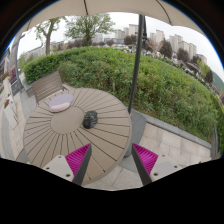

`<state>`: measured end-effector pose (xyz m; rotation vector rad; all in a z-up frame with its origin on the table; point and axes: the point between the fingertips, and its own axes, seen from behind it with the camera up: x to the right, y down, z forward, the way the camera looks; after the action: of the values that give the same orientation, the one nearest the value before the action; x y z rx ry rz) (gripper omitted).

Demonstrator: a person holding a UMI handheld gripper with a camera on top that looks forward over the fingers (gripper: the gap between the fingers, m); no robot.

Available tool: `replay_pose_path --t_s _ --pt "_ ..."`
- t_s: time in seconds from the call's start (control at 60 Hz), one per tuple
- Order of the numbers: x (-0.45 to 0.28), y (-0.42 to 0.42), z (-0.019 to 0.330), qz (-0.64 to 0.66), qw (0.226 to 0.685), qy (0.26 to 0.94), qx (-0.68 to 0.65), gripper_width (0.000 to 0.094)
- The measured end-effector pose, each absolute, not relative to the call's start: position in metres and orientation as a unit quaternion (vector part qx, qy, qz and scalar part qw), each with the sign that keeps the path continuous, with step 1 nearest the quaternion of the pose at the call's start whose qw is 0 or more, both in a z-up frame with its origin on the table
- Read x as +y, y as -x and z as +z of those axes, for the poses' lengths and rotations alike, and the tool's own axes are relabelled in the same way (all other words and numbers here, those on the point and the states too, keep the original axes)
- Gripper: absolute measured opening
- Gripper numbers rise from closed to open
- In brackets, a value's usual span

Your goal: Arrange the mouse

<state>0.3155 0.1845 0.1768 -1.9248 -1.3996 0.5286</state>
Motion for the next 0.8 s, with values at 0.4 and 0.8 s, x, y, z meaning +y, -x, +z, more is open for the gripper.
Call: replay_pose_path --t_s 0.4,0.8 --pt "0.14 -0.281 0.151 0.22 0.315 0.714 -0.586 0.0819" --pt "0.099 -0.198 0.114 0.242 0.333 0.671 -0.616 0.0837"
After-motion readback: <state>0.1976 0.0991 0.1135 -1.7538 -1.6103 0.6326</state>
